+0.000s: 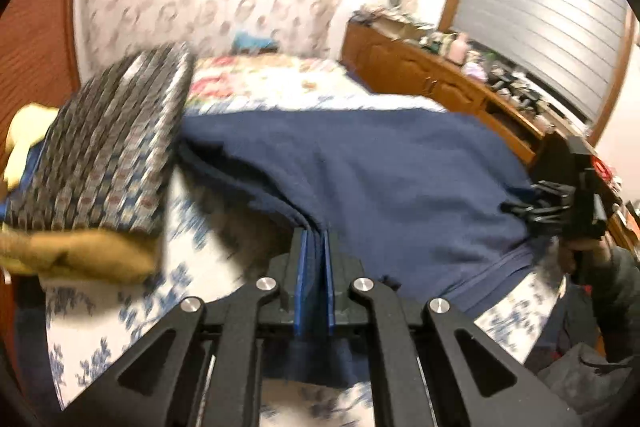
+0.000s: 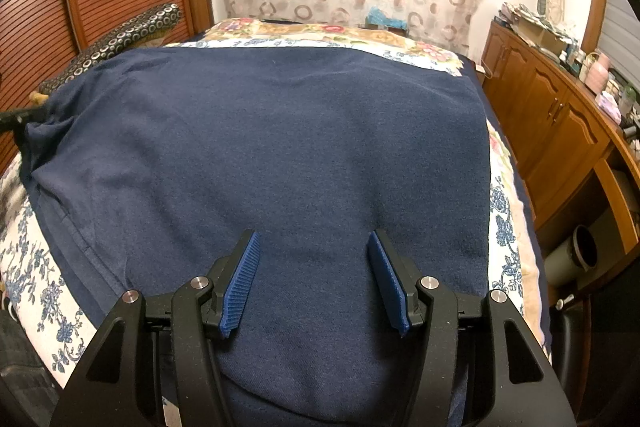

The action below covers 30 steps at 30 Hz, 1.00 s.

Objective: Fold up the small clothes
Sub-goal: 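Grasp the shirt edge with the left gripper, lift it and release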

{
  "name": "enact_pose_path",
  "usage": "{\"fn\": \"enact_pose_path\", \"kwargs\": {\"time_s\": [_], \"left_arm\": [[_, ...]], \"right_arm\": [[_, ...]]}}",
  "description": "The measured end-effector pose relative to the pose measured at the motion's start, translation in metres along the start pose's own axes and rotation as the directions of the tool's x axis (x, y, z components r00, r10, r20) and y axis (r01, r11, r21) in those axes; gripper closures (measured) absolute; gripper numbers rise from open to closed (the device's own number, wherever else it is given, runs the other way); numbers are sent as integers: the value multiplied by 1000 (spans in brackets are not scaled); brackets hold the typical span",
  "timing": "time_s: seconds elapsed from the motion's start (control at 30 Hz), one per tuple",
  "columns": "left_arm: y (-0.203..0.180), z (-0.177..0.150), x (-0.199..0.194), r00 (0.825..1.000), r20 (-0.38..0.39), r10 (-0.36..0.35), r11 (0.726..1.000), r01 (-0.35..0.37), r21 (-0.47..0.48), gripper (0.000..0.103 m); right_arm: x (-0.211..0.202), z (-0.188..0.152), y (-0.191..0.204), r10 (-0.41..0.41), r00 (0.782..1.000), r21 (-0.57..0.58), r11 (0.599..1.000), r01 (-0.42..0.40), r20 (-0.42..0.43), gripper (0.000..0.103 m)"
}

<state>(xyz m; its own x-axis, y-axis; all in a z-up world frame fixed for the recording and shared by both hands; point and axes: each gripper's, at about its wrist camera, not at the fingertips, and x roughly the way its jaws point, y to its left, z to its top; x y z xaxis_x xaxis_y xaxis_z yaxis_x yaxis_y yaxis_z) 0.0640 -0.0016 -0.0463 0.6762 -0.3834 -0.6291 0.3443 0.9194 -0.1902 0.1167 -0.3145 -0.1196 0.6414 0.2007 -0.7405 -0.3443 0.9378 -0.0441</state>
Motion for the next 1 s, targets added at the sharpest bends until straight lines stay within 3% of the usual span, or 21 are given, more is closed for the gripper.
{"fn": "enact_pose_path", "kwargs": {"time_s": [0.37,0.77,1.0], "left_arm": [[-63,55,13,991,47,-125,985,119,126,99],[-168,103,44,959,-3,-282,922,272,274,100],[-193,113,52,959,-35,-281,915,279,293,93]], "right_arm": [[-29,-5,-12,20,998,67,997,-24,65,46],[-94,-18,-39,-21,984,119,993,0,175,48],[-101,-26,-48,-21,983,149,989,-6,180,48]]}}
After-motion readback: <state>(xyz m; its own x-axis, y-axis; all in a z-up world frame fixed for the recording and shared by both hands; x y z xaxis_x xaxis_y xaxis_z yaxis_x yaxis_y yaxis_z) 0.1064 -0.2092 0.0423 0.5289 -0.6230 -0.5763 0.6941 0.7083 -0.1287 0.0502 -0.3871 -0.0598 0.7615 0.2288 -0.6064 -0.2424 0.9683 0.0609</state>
